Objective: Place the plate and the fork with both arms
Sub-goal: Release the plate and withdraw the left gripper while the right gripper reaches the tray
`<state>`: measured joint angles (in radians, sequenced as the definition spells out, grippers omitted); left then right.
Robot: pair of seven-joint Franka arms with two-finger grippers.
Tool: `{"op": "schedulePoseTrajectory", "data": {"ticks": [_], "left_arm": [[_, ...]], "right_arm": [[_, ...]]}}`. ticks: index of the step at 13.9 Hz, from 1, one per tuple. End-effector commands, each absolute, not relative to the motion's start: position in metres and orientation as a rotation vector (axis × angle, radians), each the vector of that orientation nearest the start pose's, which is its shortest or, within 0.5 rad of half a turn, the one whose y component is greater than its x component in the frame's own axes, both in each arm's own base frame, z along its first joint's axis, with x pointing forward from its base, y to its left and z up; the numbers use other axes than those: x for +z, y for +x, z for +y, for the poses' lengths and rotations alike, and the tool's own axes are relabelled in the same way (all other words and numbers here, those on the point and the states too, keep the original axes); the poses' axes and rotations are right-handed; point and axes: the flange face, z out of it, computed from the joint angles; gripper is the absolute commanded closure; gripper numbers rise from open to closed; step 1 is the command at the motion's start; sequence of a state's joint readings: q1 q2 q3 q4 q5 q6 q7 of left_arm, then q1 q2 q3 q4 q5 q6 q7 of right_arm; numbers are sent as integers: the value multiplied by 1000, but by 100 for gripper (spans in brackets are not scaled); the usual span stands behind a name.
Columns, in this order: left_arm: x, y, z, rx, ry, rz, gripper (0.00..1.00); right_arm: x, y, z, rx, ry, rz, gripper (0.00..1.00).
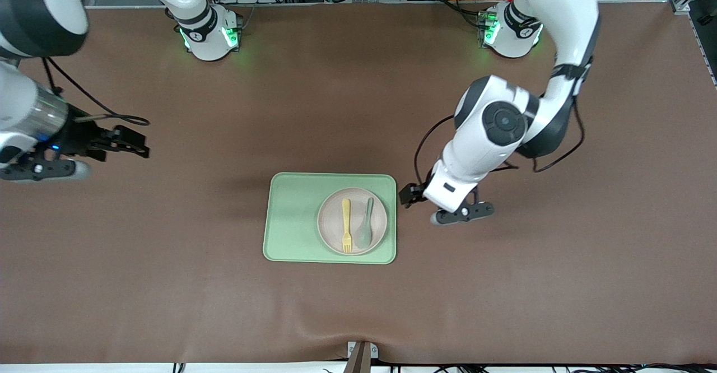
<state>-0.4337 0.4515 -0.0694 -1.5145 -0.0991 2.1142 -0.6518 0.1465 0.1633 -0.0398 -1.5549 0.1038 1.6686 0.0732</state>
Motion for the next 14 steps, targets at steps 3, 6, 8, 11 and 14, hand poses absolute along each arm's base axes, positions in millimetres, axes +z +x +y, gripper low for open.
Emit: {"op": "schedulePoseTrajectory", "data": {"ticks": [3, 6, 8, 11, 14], "left_arm": [[503, 592, -263, -5, -3224, -245, 0], [556, 575, -207, 46, -3204, -125, 0], [589, 561, -175, -6, -3184, -64, 0], [617, 552, -139, -48, -3174, 30, 0], [626, 545, -101, -55, -3167, 82, 0]], "right_arm": [[503, 638, 160, -10, -3038, 88, 0], [474, 648, 215, -15, -3024, 243, 0], [451, 663, 234, 0, -3032, 232, 0], [416, 677, 279, -21, -3032, 181, 0], [365, 677, 328, -93, -3011, 224, 0]]}}
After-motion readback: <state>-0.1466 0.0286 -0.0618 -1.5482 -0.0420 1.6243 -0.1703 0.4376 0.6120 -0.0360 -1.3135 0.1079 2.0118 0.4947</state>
